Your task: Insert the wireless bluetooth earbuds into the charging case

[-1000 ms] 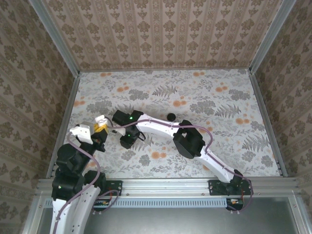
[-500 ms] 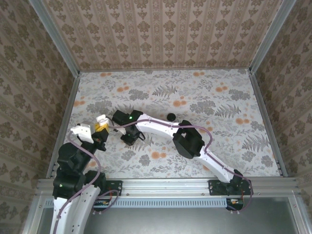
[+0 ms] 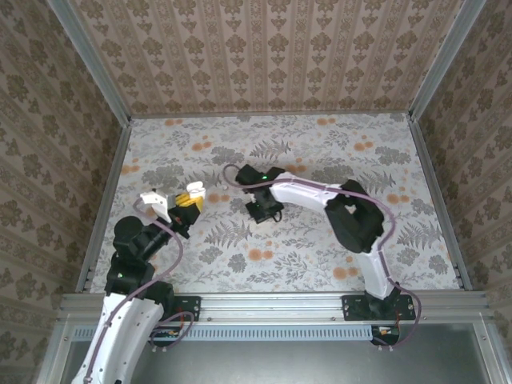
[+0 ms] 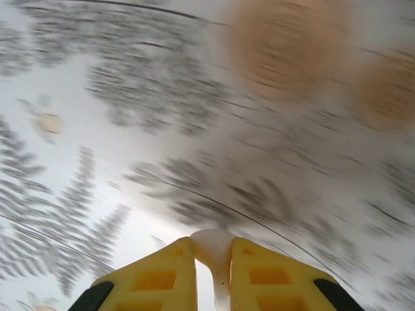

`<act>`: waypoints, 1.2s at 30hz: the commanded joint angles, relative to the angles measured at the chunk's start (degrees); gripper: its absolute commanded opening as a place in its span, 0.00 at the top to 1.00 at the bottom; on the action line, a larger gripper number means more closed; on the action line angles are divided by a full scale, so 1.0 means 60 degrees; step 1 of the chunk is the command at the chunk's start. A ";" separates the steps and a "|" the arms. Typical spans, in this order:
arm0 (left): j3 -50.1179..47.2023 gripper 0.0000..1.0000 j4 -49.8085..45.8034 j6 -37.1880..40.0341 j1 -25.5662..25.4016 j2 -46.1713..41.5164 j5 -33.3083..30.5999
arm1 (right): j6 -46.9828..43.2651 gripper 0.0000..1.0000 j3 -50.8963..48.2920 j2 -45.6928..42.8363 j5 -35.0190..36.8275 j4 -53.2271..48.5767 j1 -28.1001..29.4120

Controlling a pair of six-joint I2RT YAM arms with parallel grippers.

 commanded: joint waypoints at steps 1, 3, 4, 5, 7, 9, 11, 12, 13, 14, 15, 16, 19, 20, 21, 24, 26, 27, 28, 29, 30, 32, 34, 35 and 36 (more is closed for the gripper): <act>-0.0039 1.00 0.1682 -0.0398 -0.0274 0.0580 0.0660 | 0.0935 0.85 -0.1157 -0.1171 0.0361 0.0952 -0.0294; -0.0024 1.00 0.2036 -0.0426 -0.0618 0.1056 0.0545 | 0.1143 0.85 -0.1759 -0.1439 0.0404 0.0870 -0.0591; -0.0001 1.00 0.2129 -0.0392 -0.0809 0.1275 0.0445 | 0.1218 0.84 -0.2030 -0.1565 0.0441 0.0844 -0.0705; 0.0004 1.00 0.2233 -0.0321 -0.1046 0.1497 0.0299 | 0.1326 0.85 -0.2298 -0.1684 0.0485 0.0849 -0.0828; 0.0015 1.00 0.2416 -0.0159 -0.1537 0.1892 -0.0030 | 0.1608 0.84 -0.2807 -0.1862 0.0568 0.0883 -0.1064; 0.0083 1.00 0.2593 0.0051 -0.2169 0.2411 -0.0308 | 0.1835 0.84 -0.3171 -0.1934 0.0496 0.0933 -0.1299; 0.0219 1.00 0.2748 0.0172 -0.2582 0.2958 -0.0374 | 0.1977 0.84 -0.3344 -0.1929 0.0440 0.0981 -0.1451; 0.0302 1.00 0.2862 0.0211 -0.2773 0.3257 -0.0393 | 0.2033 0.84 -0.3421 -0.1906 0.0417 0.1031 -0.1501; 0.0359 1.00 0.2979 0.0231 -0.2937 0.3532 -0.0430 | 0.2076 0.84 -0.3477 -0.1908 0.0395 0.1094 -0.1543; 0.0413 1.00 0.3143 0.0232 -0.3100 0.3804 -0.0472 | 0.2117 0.84 -0.3543 -0.1902 0.0361 0.1156 -0.1596; 0.0453 1.00 0.3361 0.0226 -0.3261 0.4079 -0.0539 | 0.2169 0.83 -0.3572 -0.1901 0.0312 0.1205 -0.1645; 0.0472 1.00 0.3534 0.0237 -0.3374 0.4279 -0.0577 | 0.2192 0.82 -0.3588 -0.1915 0.0268 0.1222 -0.1685; 0.0629 1.00 0.3887 0.0302 -0.3713 0.4883 -0.0692 | 0.2264 0.73 -0.3559 -0.1937 0.0065 0.1187 -0.1766; 0.0682 1.00 0.3929 0.0341 -0.3790 0.5038 -0.0729 | 0.2266 0.69 -0.3546 -0.2007 0.0017 0.1118 -0.1782; 0.0729 1.00 0.3976 0.0379 -0.3847 0.5173 -0.0757 | 0.2275 0.66 -0.3538 -0.2125 -0.0014 0.1067 -0.1788; 0.0810 1.00 0.4031 0.0467 -0.3922 0.5403 -0.0845 | 0.2228 0.60 -0.3480 -0.2498 -0.0199 0.0886 -0.1874; 0.0810 1.00 0.4072 0.0497 -0.3941 0.5491 -0.0903 | 0.2124 0.58 -0.3422 -0.2793 -0.0504 0.0741 -0.2019; 0.0811 1.00 0.4085 0.0508 -0.3942 0.5521 -0.0921 | 0.2067 0.58 -0.3374 -0.2914 -0.0651 0.0652 -0.2104; 0.0809 1.00 0.4090 0.0503 -0.3933 0.5564 -0.0936 | 0.1997 0.57 -0.3278 -0.3010 -0.0775 0.0520 -0.2199; 0.0811 1.00 0.4092 0.0497 -0.3957 0.5589 -0.0937 | 0.1926 0.57 -0.3145 -0.3070 -0.0846 0.0326 -0.2269; 0.0811 1.00 0.4096 0.0500 -0.3957 0.5618 -0.0951 | 0.1869 0.57 -0.3037 -0.3121 -0.0911 0.0160 -0.2319; 0.0811 1.00 0.4092 0.0483 -0.3963 0.5689 -0.0990 | 0.1840 0.56 -0.2778 -0.3130 -0.0994 -0.0189 -0.2382; 0.0788 1.00 0.4112 0.0468 -0.3983 0.5749 -0.1010 | 0.2059 0.52 -0.2629 -0.3067 -0.0924 -0.0451 -0.2389; 0.0795 1.00 0.4134 0.0470 -0.3982 0.5779 -0.1010 | 0.2267 0.52 -0.2585 -0.2994 -0.0894 -0.0561 -0.2397; 0.0810 1.00 0.4128 0.0485 -0.3981 0.5814 -0.1010 | 0.2422 0.53 -0.2562 -0.2930 -0.0902 -0.0639 -0.2397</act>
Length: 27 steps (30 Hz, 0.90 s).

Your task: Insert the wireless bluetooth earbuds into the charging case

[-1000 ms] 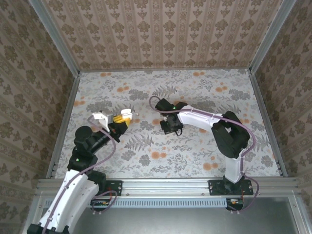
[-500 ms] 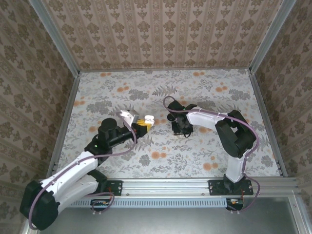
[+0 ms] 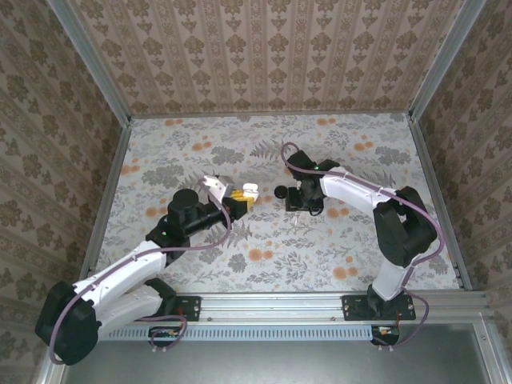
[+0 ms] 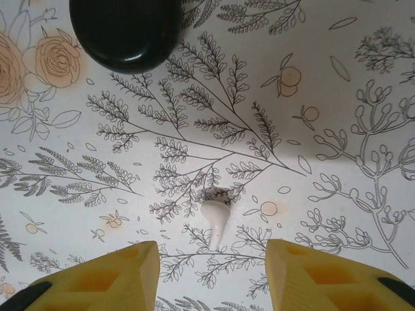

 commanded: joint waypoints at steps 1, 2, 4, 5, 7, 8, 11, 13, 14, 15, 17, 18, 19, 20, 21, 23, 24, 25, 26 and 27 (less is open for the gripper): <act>0.0282 1.00 0.0392 0.0162 -0.0074 0.0103 -0.0071 | 0.0537 0.54 0.0232 0.0062 -0.0263 -0.0853 0.0018; 0.0292 1.00 0.0396 0.0176 -0.0076 0.0149 -0.0059 | 0.0709 0.55 0.0194 0.0119 -0.0331 -0.0758 0.0014; 0.0297 1.00 0.0430 0.0200 -0.0077 0.0262 -0.0009 | 0.0906 0.56 0.0146 0.0263 -0.0438 -0.0612 0.0042; 0.0335 1.00 0.0456 0.0205 -0.0080 0.0334 0.0028 | 0.0969 0.57 0.0163 0.0365 -0.0442 -0.0583 0.0073; 0.0370 1.00 0.0474 0.0233 -0.0080 0.0445 0.0114 | 0.1032 0.57 0.0243 0.0543 -0.0425 -0.0567 0.0109; 0.0399 1.00 0.0475 0.0236 -0.0080 0.0503 0.0161 | 0.1048 0.57 0.0271 0.0624 -0.0424 -0.0541 0.0128; 0.0414 1.00 0.0529 0.0235 -0.0094 0.0606 0.0251 | 0.1054 0.57 0.0447 0.0932 -0.0455 -0.0512 0.0174; 0.0400 1.00 0.0573 0.0224 -0.0095 0.0636 0.0266 | 0.1009 0.57 0.0572 0.1112 -0.0455 -0.0548 0.0190; 0.0385 1.00 0.0577 0.0221 -0.0095 0.0640 0.0266 | 0.0981 0.57 0.0628 0.1209 -0.0444 -0.0560 0.0187; 0.0364 1.00 0.0592 0.0226 -0.0102 0.0640 0.0266 | 0.0950 0.57 0.0671 0.1302 -0.0447 -0.0599 0.0204; 0.0341 1.00 0.0613 0.0231 -0.0107 0.0626 0.0266 | 0.0883 0.57 0.0760 0.1458 -0.0441 -0.0629 0.0219; 0.0316 1.00 0.0607 0.0216 -0.0098 0.0629 0.0259 | 0.0859 0.57 0.0796 0.1515 -0.0426 -0.0655 0.0233; 0.0301 1.00 0.0610 0.0211 -0.0103 0.0628 0.0246 | 0.0836 0.58 0.0814 0.1573 -0.0411 -0.0670 0.0248; 0.0277 1.00 0.0606 0.0199 -0.0098 0.0626 0.0238 | 0.0818 0.58 0.0834 0.1643 -0.0412 -0.0697 0.0260; 0.0283 1.00 0.0607 0.0206 -0.0109 0.0626 0.0237 | 0.0800 0.58 0.0848 0.1682 -0.0411 -0.0712 0.0274; 0.0273 1.00 0.0607 0.0206 -0.0109 0.0626 0.0211 | 0.0788 0.59 0.0861 0.1781 -0.0385 -0.0750 0.0300; 0.0269 1.00 0.0608 0.0206 -0.0109 0.0633 0.0208 | 0.0782 0.59 0.0860 0.1809 -0.0367 -0.0756 0.0307; 0.0268 1.00 0.0613 0.0206 -0.0109 0.0626 0.0197 | 0.0763 0.59 0.0863 0.1841 -0.0356 -0.0783 0.0329; 0.0268 1.00 0.0616 0.0202 -0.0096 0.0640 0.0193 | 0.0755 0.60 0.0869 0.1880 -0.0315 -0.0808 0.0336; 0.0279 1.00 0.0607 0.0206 -0.0109 0.0647 0.0193 | 0.0751 0.60 0.0873 0.1896 -0.0280 -0.0837 0.0351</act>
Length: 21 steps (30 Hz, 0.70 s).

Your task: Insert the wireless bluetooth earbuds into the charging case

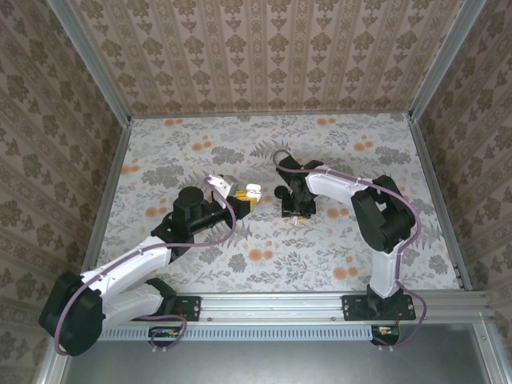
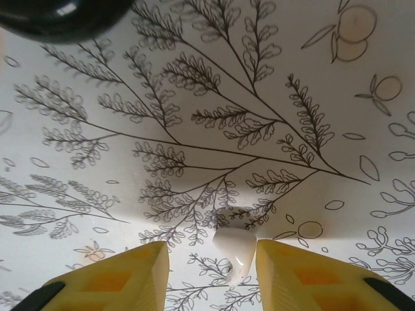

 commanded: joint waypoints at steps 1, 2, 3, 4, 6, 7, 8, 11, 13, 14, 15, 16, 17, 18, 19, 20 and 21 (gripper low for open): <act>0.0191 1.00 0.0333 0.0195 -0.0088 -0.0003 0.0126 | -0.0046 0.60 0.0258 0.0234 0.0128 -0.0493 0.0082; 0.0188 1.00 0.0339 0.0199 -0.0091 0.0008 0.0128 | -0.0067 0.60 0.0271 0.0267 0.0169 -0.0536 0.0085; 0.0206 1.00 0.0337 0.0188 -0.0098 0.0021 0.0141 | -0.0083 0.60 0.0282 0.0300 0.0193 -0.0571 0.0083; 0.0204 1.00 0.0333 0.0188 -0.0096 0.0035 0.0155 | -0.0099 0.60 0.0313 0.0350 0.0230 -0.0590 0.0085; 0.0219 1.00 0.0334 0.0180 -0.0098 0.0052 0.0171 | -0.0132 0.61 0.0343 0.0420 0.0278 -0.0631 0.0083; 0.0219 1.00 0.0333 0.0180 -0.0095 0.0050 0.0172 | -0.0140 0.62 0.0357 0.0447 0.0293 -0.0628 0.0083; 0.0220 1.00 0.0333 0.0170 -0.0102 0.0064 0.0184 | -0.0145 0.62 0.0383 0.0479 0.0308 -0.0628 0.0081; 0.0232 1.00 0.0340 0.0155 -0.0113 0.0071 0.0215 | -0.0160 0.64 0.0472 0.0596 0.0323 -0.0652 0.0094; 0.0243 1.00 0.0333 0.0152 -0.0113 0.0064 0.0230 | -0.0196 0.65 0.0565 0.0663 0.0352 -0.0684 0.0092; 0.0241 1.00 0.0336 0.0136 -0.0110 0.0066 0.0230 | -0.0213 0.66 0.0601 0.0718 0.0378 -0.0714 0.0094; 0.0242 1.00 0.0337 0.0140 -0.0101 0.0065 0.0236 | -0.0222 0.67 0.0623 0.0747 0.0409 -0.0743 0.0089; 0.0234 1.00 0.0333 0.0136 -0.0109 0.0071 0.0245 | -0.0229 0.69 0.0639 0.0773 0.0451 -0.0773 0.0089; 0.0236 1.00 0.0344 0.0136 -0.0111 0.0063 0.0245 | -0.0244 0.70 0.0639 0.0786 0.0483 -0.0785 0.0083; 0.0236 1.00 0.0337 0.0136 -0.0114 0.0065 0.0259 | -0.0263 0.70 0.0635 0.0805 0.0499 -0.0783 0.0086; 0.0242 1.00 0.0334 0.0129 -0.0124 0.0082 0.0263 | -0.0280 0.71 0.0647 0.0830 0.0514 -0.0804 0.0086; 0.0238 1.00 0.0351 0.0135 -0.0127 0.0092 0.0285 | -0.0283 0.73 0.0640 0.0841 0.0520 -0.0804 0.0091; 0.0236 1.00 0.0361 0.0136 -0.0127 0.0098 0.0309 | -0.0289 0.74 0.0643 0.0867 0.0507 -0.0811 0.0088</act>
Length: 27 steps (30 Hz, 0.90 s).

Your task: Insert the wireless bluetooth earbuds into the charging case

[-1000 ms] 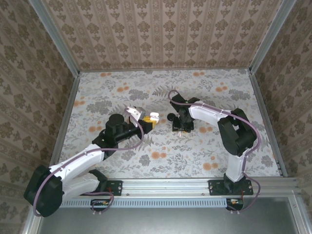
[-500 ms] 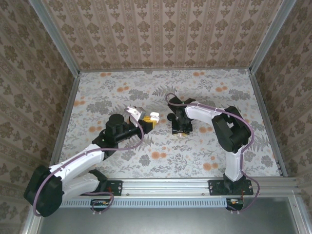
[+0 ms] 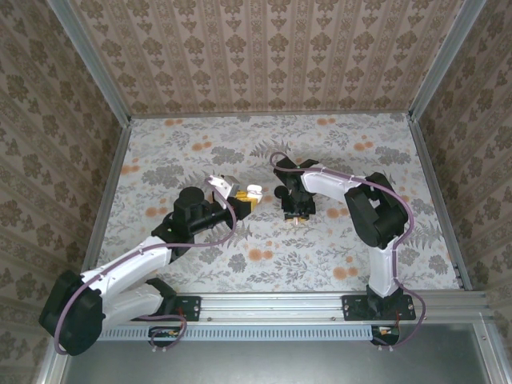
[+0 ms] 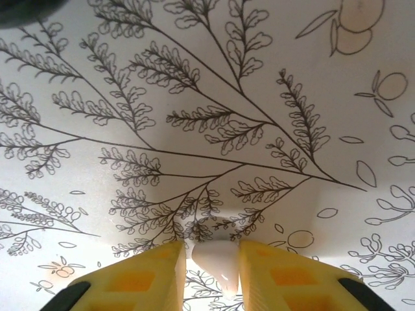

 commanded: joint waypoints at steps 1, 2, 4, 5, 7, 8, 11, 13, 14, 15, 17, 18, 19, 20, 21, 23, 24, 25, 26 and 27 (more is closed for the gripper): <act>0.0236 1.00 0.0395 0.0140 -0.0091 0.0101 0.0261 | -0.0132 0.77 0.0160 0.0325 0.0244 -0.0192 0.0050; 0.0211 1.00 0.0456 0.0140 -0.0091 0.0128 0.0296 | -0.0151 0.79 0.0152 0.0322 0.0244 -0.0169 0.0050; 0.0161 1.00 0.0634 0.0130 -0.0102 0.0173 0.0354 | -0.0143 0.81 0.0124 0.0225 0.0244 -0.0138 0.0055; 0.0126 1.00 0.0740 0.0113 -0.0109 0.0193 0.0386 | -0.0150 0.82 0.0091 0.0128 0.0255 -0.0105 0.0050; 0.0068 1.00 0.0927 0.0111 -0.0141 0.0233 0.0430 | -0.0131 0.83 0.0013 -0.0156 0.0308 -0.0050 0.0053; 0.0033 1.00 0.1043 0.0109 -0.0145 0.0248 0.0450 | -0.0141 0.84 -0.0029 -0.0336 0.0364 -0.0045 0.0049; -0.0046 1.00 0.1381 0.0111 -0.0201 0.0305 0.0461 | -0.0128 0.85 -0.0230 -0.1004 0.0585 0.0050 0.0047; -0.0079 1.00 0.1617 0.0124 -0.0234 0.0350 0.0461 | -0.0109 0.85 -0.0409 -0.1527 0.0746 0.0133 0.0044; -0.0099 1.00 0.1757 0.0138 -0.0259 0.0371 0.0461 | -0.0104 0.85 -0.0517 -0.1821 0.0834 0.0209 0.0055; -0.0130 1.00 0.1945 0.0163 -0.0288 0.0417 0.0476 | -0.0106 0.85 -0.0646 -0.2153 0.0905 0.0307 0.0056; -0.0160 1.00 0.2249 0.0183 -0.0361 0.0500 0.0474 | -0.0159 0.85 -0.0915 -0.2804 0.0972 0.0562 0.0063; -0.0139 1.00 0.2369 0.0198 -0.0397 0.0566 0.0467 | -0.0164 0.86 -0.1044 -0.3163 0.1101 0.0678 0.0084; -0.0106 1.00 0.2433 0.0210 -0.0439 0.0612 0.0476 | -0.0161 0.86 -0.1163 -0.3459 0.1202 0.0774 0.0113; -0.0027 1.00 0.2470 0.0226 -0.0471 0.0706 0.0476 | -0.0164 0.87 -0.1302 -0.3886 0.1338 0.0914 0.0154; 0.0065 1.00 0.2494 0.0241 -0.0520 0.0788 0.0501 | -0.0153 0.87 -0.1447 -0.4287 0.1441 0.1062 0.0202; 0.0250 1.00 0.2604 0.0297 -0.0625 0.0981 0.0570 | -0.0164 0.88 -0.1731 -0.5099 0.1587 0.1460 0.0281; 0.0340 1.00 0.2714 0.0350 -0.0687 0.1080 0.0593 | -0.0198 0.88 -0.1887 -0.5568 0.1645 0.1689 0.0326; 0.0397 1.00 0.2832 0.0388 -0.0742 0.1172 0.0600 | -0.0243 0.88 -0.2021 -0.6045 0.1678 0.1909 0.0381; 0.0472 1.00 0.2979 0.0410 -0.0778 0.1280 0.0622 | -0.0305 0.88 -0.2175 -0.6520 0.1708 0.2171 0.0422; 0.0542 0.99 0.3111 0.0425 -0.0822 0.1391 0.0668 | -0.0352 0.88 -0.2342 -0.6974 0.1718 0.2410 0.0457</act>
